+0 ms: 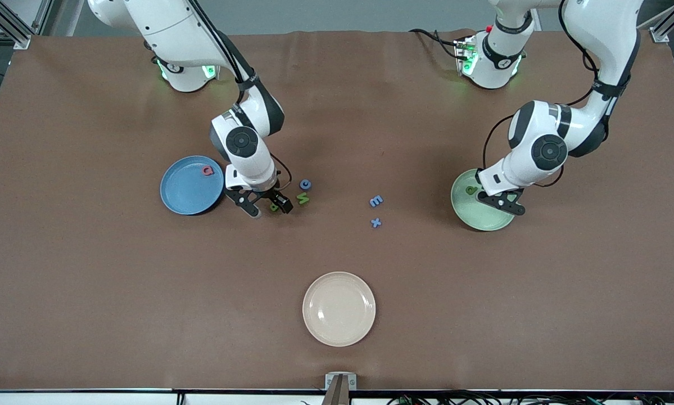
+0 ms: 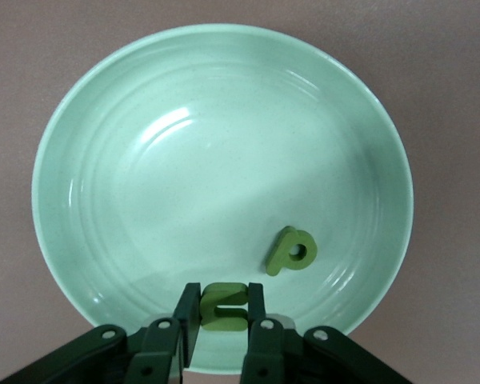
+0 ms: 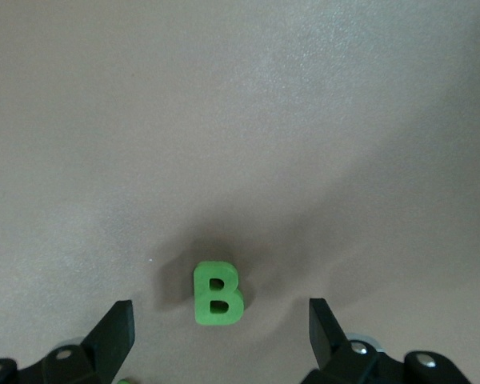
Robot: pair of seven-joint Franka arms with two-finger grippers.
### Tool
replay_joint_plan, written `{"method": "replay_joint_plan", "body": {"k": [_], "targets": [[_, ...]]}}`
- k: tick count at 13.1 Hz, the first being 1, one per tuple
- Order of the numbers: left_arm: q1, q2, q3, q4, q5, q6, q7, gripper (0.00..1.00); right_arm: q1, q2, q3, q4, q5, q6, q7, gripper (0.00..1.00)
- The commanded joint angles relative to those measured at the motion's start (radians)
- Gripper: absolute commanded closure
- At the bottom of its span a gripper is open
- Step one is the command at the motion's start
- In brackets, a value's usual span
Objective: Sort uppercase to blue plate, lowercase to green plate
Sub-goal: 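Place the c on the green plate while the right gripper grasps green B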
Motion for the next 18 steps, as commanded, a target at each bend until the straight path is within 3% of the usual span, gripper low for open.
{"method": "replay_joint_plan", "body": {"k": [1, 4, 9, 10, 12, 14, 16, 18], "targets": [[0.011, -0.015, -0.005, -0.036, 0.021, 0.043, 0.010, 0.89, -0.017, 0.009, 0.021, 0.012, 0.017, -0.009, -0.031, 0.28], [0.036, 0.017, -0.005, -0.036, 0.039, 0.091, 0.020, 0.89, -0.011, 0.009, 0.019, 0.012, 0.017, -0.022, -0.035, 0.49], [0.038, 0.044, -0.005, -0.029, 0.057, 0.103, 0.020, 0.83, -0.020, 0.011, 0.019, 0.013, 0.016, -0.020, -0.038, 0.50], [0.036, 0.051, -0.005, -0.028, 0.058, 0.103, 0.016, 0.70, -0.020, 0.011, 0.019, 0.016, 0.016, -0.020, -0.040, 0.50], [0.036, 0.051, -0.005, -0.026, 0.058, 0.111, 0.005, 0.33, -0.021, 0.016, 0.019, 0.022, 0.016, -0.020, -0.038, 0.50], [0.031, 0.045, -0.006, -0.022, 0.058, 0.111, -0.010, 0.02, -0.023, 0.016, 0.018, 0.025, 0.016, -0.019, -0.038, 0.50], [0.025, 0.042, -0.023, 0.004, 0.060, 0.100, -0.080, 0.00, -0.023, 0.023, 0.018, 0.030, 0.016, -0.017, -0.038, 0.50], [0.027, 0.040, -0.067, 0.049, 0.060, 0.036, -0.175, 0.00, -0.021, 0.026, 0.018, 0.030, 0.016, -0.017, -0.038, 0.63]]}}
